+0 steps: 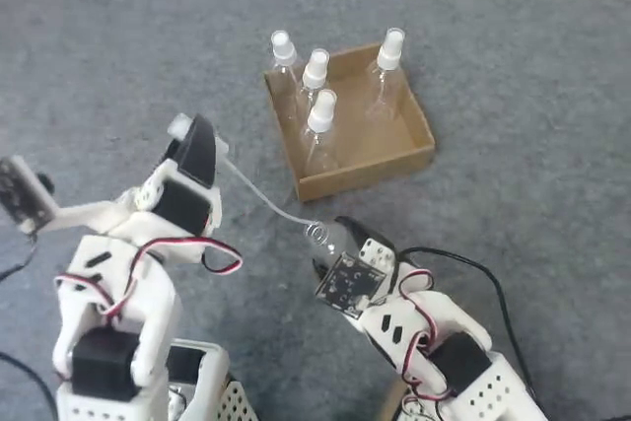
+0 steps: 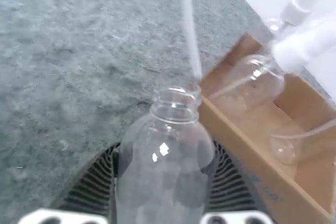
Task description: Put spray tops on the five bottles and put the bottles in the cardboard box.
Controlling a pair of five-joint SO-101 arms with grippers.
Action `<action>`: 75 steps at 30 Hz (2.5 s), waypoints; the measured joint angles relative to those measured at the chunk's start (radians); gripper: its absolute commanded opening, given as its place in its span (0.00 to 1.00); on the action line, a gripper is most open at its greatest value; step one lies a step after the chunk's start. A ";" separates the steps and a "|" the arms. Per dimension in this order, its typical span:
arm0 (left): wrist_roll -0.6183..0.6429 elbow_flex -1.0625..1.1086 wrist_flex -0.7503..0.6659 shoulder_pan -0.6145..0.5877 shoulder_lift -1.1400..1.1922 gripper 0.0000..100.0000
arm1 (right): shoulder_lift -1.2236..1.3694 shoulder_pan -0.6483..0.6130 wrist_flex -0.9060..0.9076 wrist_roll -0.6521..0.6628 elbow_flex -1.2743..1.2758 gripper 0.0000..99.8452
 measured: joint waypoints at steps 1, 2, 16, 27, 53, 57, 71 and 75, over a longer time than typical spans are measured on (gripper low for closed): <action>0.000 0.014 0.000 0.006 -0.017 0.01 | -0.002 -0.014 0.000 0.000 0.003 0.03; 0.000 0.031 0.000 0.006 -0.037 0.01 | -0.002 -0.031 0.000 0.002 0.012 0.03; -0.035 0.227 -0.005 -0.028 -0.354 0.01 | -0.002 -0.049 0.000 0.002 0.026 0.03; -0.035 0.382 -0.130 -0.140 -0.430 0.01 | -0.002 -0.051 0.000 0.002 0.026 0.03; -0.038 0.272 0.052 -0.066 -0.431 0.01 | -0.002 -0.049 0.000 0.002 0.026 0.03; -0.043 0.272 0.057 -0.043 -0.431 0.01 | -0.002 -0.052 0.000 0.002 0.026 0.03; -0.066 0.201 0.057 -0.083 -0.433 0.01 | -0.002 -0.051 -0.077 0.066 0.075 0.03; -0.066 0.196 0.057 -0.089 -0.433 0.01 | 0.000 -0.054 -0.097 0.068 0.077 0.03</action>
